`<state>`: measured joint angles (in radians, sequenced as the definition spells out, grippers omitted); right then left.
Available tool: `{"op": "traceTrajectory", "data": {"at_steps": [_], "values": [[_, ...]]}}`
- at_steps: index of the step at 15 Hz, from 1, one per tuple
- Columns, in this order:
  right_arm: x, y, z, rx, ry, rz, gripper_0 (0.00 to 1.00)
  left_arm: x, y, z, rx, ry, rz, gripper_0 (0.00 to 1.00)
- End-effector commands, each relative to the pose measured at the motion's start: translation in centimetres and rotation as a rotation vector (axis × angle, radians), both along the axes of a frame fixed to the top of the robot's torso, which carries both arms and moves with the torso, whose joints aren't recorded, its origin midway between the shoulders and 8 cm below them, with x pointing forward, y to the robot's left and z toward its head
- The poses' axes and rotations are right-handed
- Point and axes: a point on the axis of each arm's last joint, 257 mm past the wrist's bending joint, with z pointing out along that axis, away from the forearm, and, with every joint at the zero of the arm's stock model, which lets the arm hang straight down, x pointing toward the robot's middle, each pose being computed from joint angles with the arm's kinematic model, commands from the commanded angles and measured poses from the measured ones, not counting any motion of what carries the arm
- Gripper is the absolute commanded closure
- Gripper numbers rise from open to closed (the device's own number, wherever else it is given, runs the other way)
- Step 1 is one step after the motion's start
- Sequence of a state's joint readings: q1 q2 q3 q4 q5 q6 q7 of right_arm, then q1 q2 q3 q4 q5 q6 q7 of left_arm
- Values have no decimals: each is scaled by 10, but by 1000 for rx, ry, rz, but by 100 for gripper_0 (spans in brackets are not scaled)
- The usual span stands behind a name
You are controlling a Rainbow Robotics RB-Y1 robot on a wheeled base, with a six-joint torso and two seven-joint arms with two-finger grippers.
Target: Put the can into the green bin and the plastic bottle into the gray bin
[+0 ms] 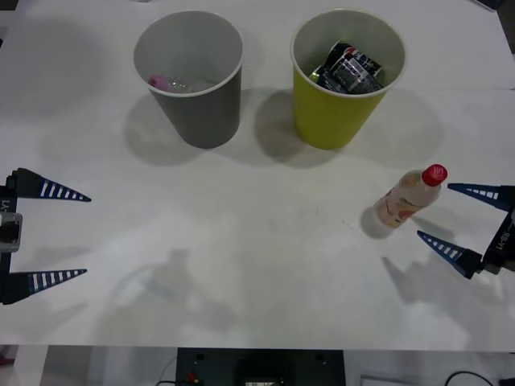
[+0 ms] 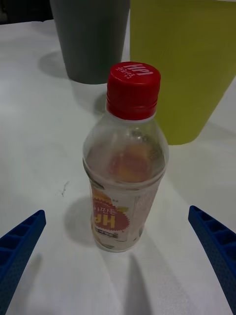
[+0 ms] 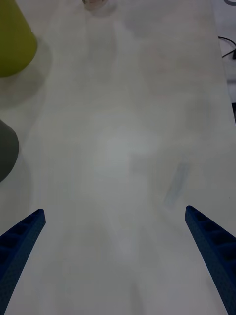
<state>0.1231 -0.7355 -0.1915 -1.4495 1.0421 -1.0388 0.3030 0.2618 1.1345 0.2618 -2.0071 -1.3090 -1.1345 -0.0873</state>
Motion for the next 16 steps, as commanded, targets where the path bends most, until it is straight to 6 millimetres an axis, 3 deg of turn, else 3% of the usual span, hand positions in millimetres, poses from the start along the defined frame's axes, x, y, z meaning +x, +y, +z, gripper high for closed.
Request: {"op": "traceTrajectory", "data": {"at_steps": [1, 11, 16], "values": [[11, 6, -9, 37, -5, -20, 0, 0, 0, 0, 0, 0, 0, 2], [45, 33, -23, 186, -44, -97, 0, 0, 0, 0, 0, 0, 0, 2], [53, 47, -28, 216, -57, -132, 0, 0, 0, 0, 0, 0, 0, 2]]}}
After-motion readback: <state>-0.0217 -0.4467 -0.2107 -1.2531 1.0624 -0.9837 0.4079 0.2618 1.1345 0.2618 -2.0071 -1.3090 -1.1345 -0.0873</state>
